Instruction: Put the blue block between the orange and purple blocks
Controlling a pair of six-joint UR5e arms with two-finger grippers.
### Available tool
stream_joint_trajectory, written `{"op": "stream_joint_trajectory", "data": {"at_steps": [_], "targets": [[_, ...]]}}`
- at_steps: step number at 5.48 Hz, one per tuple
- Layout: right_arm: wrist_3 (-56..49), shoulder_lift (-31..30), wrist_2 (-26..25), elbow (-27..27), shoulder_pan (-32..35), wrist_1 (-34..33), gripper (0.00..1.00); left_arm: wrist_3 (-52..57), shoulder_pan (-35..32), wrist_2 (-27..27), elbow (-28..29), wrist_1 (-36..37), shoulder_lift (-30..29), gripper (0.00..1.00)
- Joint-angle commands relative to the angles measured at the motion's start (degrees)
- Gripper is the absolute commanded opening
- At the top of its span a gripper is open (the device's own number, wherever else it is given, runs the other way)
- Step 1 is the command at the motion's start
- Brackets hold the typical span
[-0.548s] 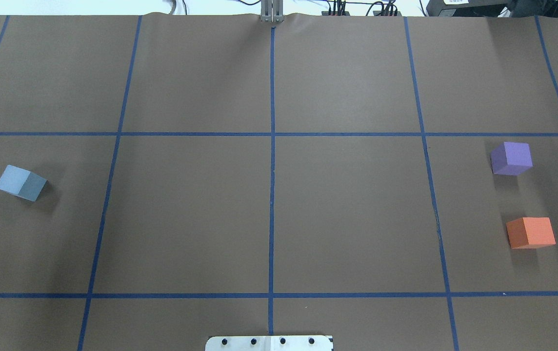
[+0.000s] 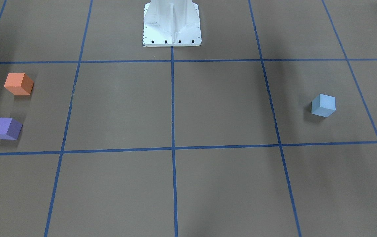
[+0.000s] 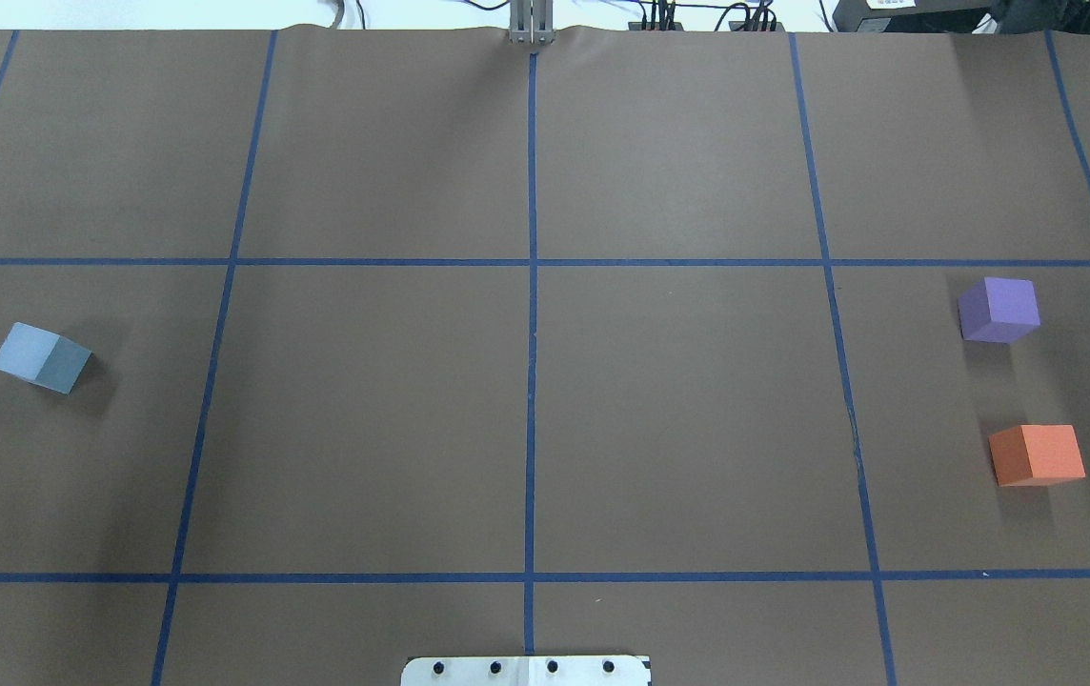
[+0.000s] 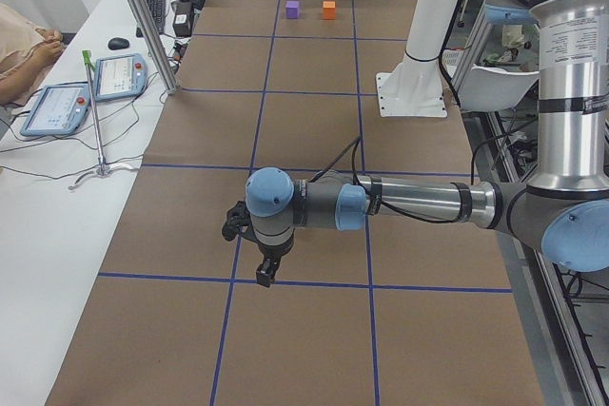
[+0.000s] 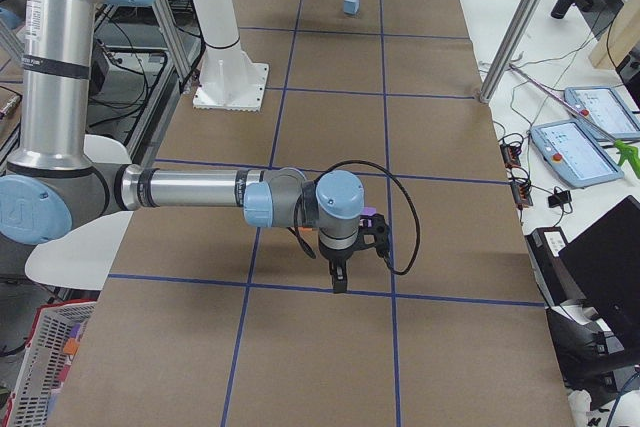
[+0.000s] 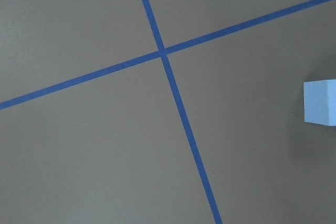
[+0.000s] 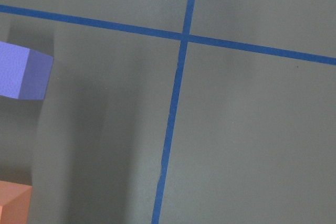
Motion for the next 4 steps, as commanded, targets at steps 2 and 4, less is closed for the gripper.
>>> {"op": "stream_joint_trajectory", "data": {"at_steps": [2, 4], "targets": [[-0.18, 0.00, 0.09, 0.00, 0.00, -0.02, 1.00, -0.34, 0.14, 0.09, 1.29, -14.54, -2.31, 1.00], [-0.26, -0.09, 0.09, 0.00, 0.00, -0.02, 1.00, -0.16, 0.23, -3.40, 4.37, -22.98, -2.58, 1.00]]}}
